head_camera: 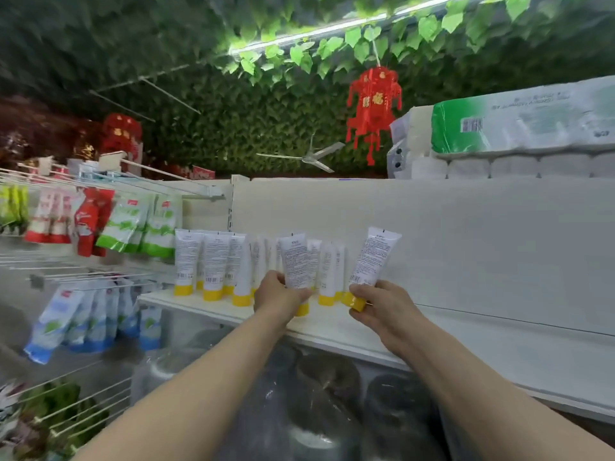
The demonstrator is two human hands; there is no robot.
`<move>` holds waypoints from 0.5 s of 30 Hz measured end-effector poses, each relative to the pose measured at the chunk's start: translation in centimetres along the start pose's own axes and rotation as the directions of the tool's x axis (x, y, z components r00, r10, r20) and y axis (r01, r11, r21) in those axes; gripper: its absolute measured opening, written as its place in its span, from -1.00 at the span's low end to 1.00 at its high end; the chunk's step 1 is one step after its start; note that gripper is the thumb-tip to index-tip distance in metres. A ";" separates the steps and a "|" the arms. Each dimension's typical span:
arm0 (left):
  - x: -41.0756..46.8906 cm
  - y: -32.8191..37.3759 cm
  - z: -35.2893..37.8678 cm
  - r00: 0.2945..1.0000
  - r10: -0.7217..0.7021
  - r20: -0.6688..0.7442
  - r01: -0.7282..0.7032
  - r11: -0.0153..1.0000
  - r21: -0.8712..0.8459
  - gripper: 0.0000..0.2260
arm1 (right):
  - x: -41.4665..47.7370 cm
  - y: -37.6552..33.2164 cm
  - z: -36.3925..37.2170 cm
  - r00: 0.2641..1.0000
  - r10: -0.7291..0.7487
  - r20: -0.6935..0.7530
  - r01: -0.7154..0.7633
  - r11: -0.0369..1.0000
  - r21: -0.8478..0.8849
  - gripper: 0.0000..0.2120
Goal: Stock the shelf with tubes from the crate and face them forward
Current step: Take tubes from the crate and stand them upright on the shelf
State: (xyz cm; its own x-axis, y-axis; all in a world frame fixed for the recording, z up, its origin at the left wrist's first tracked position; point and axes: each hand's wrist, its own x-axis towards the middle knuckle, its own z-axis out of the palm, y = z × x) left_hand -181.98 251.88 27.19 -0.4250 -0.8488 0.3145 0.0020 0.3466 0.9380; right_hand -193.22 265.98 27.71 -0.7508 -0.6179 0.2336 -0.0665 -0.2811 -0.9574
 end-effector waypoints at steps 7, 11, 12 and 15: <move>8.3 -1.7 0.5 0.987 0.109 0.122 -0.142 0.940 0.310 -0.64 | 5.9 2.5 4.1 0.981 -0.046 -0.186 -0.006 0.962 -0.274 -0.81; 10.8 -2.4 0.6 0.968 0.160 0.191 -0.223 0.899 0.377 -0.56 | 7.5 3.3 6.4 0.954 -0.099 -0.282 -0.051 0.877 -0.479 -0.74; 11.2 -2.6 0.6 0.965 0.167 0.203 -0.236 0.890 0.391 -0.55 | 7.7 3.3 6.8 0.948 -0.113 -0.297 -0.060 0.853 -0.518 -0.74; 12.0 -3.2 0.4 0.958 0.173 0.231 -0.255 0.879 0.403 -0.53 | 7.9 3.4 7.6 0.936 -0.140 -0.323 -0.091 0.790 -0.607 -0.76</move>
State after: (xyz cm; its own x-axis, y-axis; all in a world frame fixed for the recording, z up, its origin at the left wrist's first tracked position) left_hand -187.48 240.79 27.92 -0.6154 -0.6609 0.4294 -0.2548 0.6824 0.6851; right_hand -194.36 254.57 27.56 -0.9058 -0.3017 0.2977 -0.3826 0.2799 -0.8805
